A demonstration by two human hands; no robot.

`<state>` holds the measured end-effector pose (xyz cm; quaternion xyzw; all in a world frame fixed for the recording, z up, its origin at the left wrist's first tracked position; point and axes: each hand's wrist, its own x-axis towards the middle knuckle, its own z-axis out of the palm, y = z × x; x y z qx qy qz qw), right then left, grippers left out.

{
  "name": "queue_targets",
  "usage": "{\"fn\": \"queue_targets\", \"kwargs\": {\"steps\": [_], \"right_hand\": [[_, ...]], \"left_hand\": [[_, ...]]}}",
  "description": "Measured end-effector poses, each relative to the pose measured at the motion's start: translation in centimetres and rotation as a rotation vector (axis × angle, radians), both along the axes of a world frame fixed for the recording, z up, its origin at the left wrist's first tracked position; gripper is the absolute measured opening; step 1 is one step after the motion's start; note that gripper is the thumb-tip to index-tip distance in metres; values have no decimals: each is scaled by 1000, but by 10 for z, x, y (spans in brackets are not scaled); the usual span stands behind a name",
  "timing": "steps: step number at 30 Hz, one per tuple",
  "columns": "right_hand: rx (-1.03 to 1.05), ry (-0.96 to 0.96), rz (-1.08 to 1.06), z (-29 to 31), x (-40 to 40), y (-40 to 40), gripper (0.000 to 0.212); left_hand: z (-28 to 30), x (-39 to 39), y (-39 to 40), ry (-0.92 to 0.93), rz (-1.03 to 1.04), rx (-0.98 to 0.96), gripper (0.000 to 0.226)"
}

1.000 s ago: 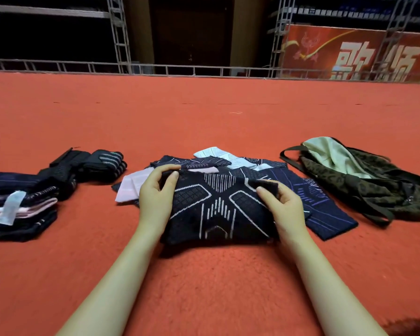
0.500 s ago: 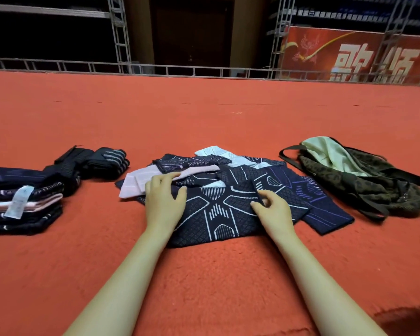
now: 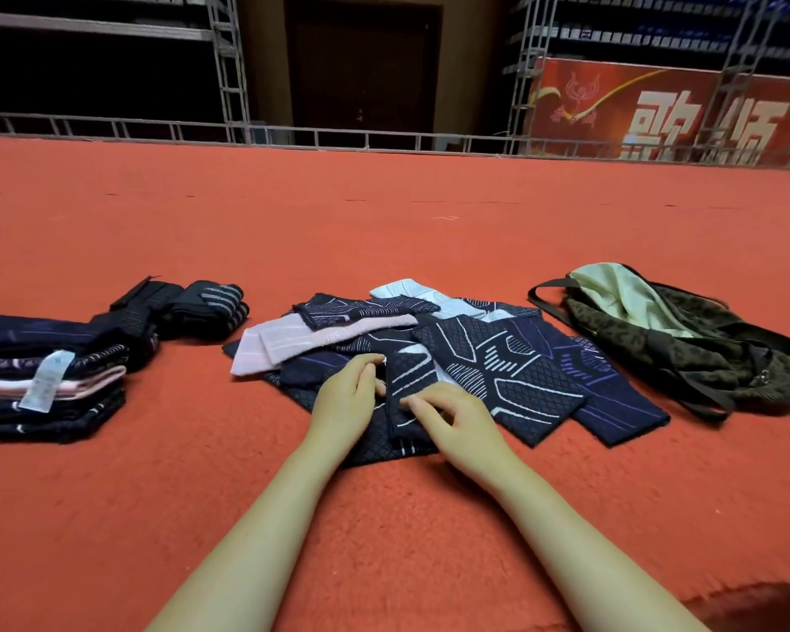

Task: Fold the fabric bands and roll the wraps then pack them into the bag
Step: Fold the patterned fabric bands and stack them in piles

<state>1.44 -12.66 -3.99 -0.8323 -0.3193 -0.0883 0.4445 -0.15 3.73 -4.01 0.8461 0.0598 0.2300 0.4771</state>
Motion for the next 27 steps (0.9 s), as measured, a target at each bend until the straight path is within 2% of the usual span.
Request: {"fn": "queue_targets", "kwargs": {"steps": [2, 3, 5, 8, 11, 15, 21, 27], "right_hand": [[-12, -6, 9, -3, 4, -2, 15], [-31, -13, 14, -4, 4, -3, 13], [-88, -48, 11, -8, 6, -5, 19], [-115, -59, -56, -12, 9, -7, 31], [-87, 31, -125, -12, 12, -10, 46], [-52, 131, -140, -8, 10, -8, 52], [197, 356, -91, -1, 11, -10, 50], [507, 390, -175, 0, 20, -17, 45]], "left_hand": [[0, 0, 0, 12, -8, 20, 27], [0, -1, -1, 27, -24, 67, 35], [-1, -3, -3, 64, -62, 151, 53], [2, -5, 1, 91, -81, 187, 63], [4, -7, 3, 112, -98, 256, 57], [1, -7, 4, 96, -120, 386, 49], [-4, -3, 6, 21, -146, 415, 56], [-3, -6, -15, -68, -148, 344, 65]]}}
